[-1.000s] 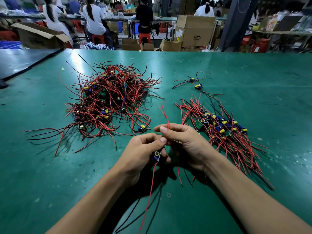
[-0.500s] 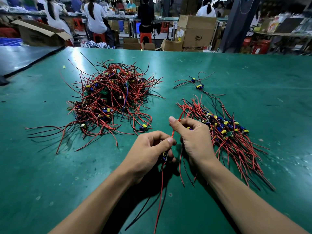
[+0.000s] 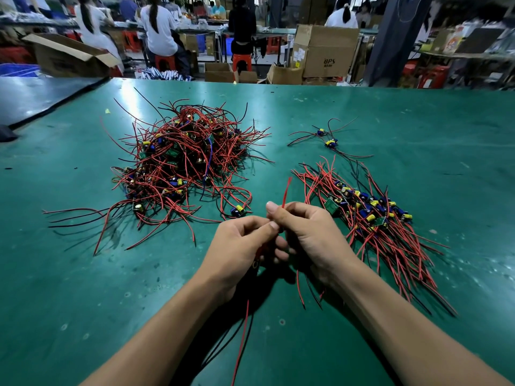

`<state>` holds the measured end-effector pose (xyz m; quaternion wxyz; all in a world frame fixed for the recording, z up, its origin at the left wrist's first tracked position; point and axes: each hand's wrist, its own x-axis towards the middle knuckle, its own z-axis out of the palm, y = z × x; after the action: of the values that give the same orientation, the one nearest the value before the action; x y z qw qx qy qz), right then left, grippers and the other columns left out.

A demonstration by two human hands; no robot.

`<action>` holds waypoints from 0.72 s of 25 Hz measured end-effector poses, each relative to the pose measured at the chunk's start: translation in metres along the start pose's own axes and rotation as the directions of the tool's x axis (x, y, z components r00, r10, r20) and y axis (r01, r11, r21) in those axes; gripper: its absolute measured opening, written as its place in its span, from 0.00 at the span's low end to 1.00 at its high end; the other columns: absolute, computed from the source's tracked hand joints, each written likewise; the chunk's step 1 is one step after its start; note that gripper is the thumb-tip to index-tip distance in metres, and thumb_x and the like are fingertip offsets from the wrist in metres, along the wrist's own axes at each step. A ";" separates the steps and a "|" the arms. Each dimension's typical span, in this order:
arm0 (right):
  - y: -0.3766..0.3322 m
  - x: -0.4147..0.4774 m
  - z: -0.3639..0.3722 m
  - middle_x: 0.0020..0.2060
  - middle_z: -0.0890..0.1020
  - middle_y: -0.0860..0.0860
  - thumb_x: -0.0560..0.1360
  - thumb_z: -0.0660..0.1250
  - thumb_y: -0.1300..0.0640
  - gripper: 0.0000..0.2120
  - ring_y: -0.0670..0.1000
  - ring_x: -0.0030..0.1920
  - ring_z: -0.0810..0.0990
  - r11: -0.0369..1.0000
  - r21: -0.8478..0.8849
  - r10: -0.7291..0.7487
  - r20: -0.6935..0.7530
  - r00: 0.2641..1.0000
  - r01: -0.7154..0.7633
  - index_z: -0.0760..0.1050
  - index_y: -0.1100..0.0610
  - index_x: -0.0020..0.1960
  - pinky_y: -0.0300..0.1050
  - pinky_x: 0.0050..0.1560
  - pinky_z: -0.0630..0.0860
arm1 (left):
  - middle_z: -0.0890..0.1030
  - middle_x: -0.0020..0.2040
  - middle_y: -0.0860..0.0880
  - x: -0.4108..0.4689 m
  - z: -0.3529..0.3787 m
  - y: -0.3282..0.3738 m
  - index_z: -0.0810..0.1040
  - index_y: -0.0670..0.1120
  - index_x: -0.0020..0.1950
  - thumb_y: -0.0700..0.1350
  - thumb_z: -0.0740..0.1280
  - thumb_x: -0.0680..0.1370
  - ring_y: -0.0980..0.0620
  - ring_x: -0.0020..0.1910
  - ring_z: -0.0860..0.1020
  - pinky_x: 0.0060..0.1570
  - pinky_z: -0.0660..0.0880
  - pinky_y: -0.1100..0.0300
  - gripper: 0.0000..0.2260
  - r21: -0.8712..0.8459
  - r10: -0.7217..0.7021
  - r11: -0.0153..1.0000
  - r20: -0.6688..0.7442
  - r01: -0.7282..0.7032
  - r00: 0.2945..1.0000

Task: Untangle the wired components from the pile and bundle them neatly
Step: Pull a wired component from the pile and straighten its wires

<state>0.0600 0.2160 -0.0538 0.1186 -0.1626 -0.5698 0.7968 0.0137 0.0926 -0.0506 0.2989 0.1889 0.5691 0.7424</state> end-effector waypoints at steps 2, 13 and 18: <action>-0.004 -0.002 -0.001 0.25 0.73 0.53 0.70 0.75 0.52 0.13 0.47 0.21 0.70 0.998 0.044 0.050 0.104 0.993 -0.055 0.81 0.61 0.45 0.37 0.22 0.71 | 0.80 0.30 0.44 0.000 -0.003 0.001 0.76 0.36 0.42 0.36 0.64 0.79 0.50 0.25 0.78 0.26 0.76 0.62 0.07 0.011 -0.001 1.000 0.002 0.001 1.000; -0.006 0.004 -0.014 0.27 0.79 0.45 0.74 0.74 0.46 0.16 0.45 0.31 0.70 0.765 -0.593 -0.406 -0.144 0.903 0.249 0.84 0.58 0.37 0.46 0.38 0.69 | 0.79 0.29 0.45 -0.001 -0.005 0.001 0.76 0.35 0.45 0.38 0.66 0.78 0.51 0.24 0.74 0.29 0.70 0.64 0.06 0.168 0.026 0.985 0.050 -0.034 0.998; -0.004 0.007 -0.016 0.26 0.75 0.56 0.74 0.74 0.45 0.20 0.46 0.30 0.65 0.758 -0.605 -0.464 -0.239 0.853 0.243 0.81 0.61 0.35 0.47 0.34 0.65 | 0.79 0.29 0.45 -0.002 -0.005 0.003 0.76 0.35 0.46 0.38 0.66 0.78 0.50 0.25 0.74 0.30 0.71 0.63 0.06 0.185 0.020 0.982 0.087 -0.036 0.996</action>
<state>0.0603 0.2341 -0.0553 0.3236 -0.2260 -0.7625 0.5126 0.0115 0.0866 -0.0495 0.2932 0.2552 0.6203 0.6813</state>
